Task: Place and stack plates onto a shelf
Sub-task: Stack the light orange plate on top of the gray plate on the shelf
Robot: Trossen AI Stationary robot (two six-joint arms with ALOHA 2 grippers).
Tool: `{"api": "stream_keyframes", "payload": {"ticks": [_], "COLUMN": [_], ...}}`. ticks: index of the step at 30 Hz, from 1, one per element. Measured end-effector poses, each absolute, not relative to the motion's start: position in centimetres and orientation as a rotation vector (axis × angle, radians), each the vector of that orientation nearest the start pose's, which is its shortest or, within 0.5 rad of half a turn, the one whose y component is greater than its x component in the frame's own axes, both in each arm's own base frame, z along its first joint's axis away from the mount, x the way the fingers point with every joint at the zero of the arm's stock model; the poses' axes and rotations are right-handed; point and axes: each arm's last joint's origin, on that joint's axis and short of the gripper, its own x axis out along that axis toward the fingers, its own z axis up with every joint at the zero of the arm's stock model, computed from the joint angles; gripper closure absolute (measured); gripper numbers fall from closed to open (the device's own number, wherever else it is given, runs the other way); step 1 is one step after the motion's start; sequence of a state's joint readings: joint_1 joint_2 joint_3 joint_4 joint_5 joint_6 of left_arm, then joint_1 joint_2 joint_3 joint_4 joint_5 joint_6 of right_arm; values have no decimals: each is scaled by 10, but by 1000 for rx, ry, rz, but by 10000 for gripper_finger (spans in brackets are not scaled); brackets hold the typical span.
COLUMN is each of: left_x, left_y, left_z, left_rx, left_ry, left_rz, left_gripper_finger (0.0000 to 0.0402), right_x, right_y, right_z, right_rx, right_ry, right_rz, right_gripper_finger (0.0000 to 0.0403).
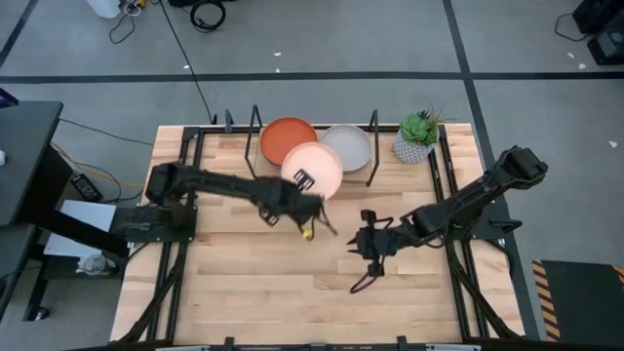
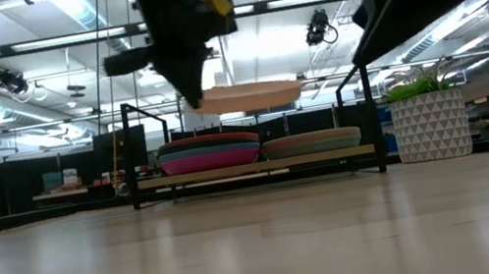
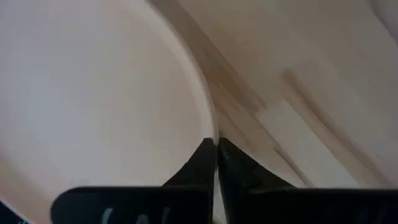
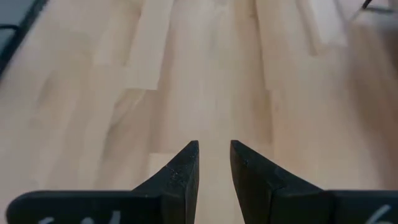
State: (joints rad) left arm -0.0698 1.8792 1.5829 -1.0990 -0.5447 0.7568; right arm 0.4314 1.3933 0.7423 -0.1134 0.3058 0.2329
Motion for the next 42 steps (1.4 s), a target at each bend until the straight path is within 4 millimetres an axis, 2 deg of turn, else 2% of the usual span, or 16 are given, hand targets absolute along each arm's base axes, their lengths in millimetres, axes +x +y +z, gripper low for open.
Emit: {"api": "stream_keyframes", "payload": {"ticks": [4, 8, 16, 19, 25, 28, 36, 42], "left_x": [378, 384, 392, 392, 400, 404, 412, 411], "left_y": [28, 63, 117, 132, 148, 152, 160, 164], "left_z": [253, 256, 264, 262, 257, 247, 217, 211], "left_rx": [978, 978, 885, 844, 800, 793, 802, 805], "left_ry": [1351, 1260, 959, 913, 795, 782, 894, 939], "left_rz": [-210, -219, -271, -271, -266, -271, -243, -219], "left_gripper_finger": [389, 389, 389, 389, 388, 388, 388, 388], "right_x": [245, 238, 227, 224, 222, 221, 220, 220], "right_y": [116, 128, 143, 147, 151, 150, 149, 149], "right_z": [197, 199, 203, 203, 204, 204, 204, 204], "right_rx": [30, 63, 91, 81, 64, 57, 51, 51], "right_ry": [733, 712, 665, 650, 631, 627, 630, 630], "right_rz": [20, 18, -24, -34, -52, -63, -82, -84], "right_gripper_finger": [306, 306, 306, 306, 306, 306, 306, 306]}}
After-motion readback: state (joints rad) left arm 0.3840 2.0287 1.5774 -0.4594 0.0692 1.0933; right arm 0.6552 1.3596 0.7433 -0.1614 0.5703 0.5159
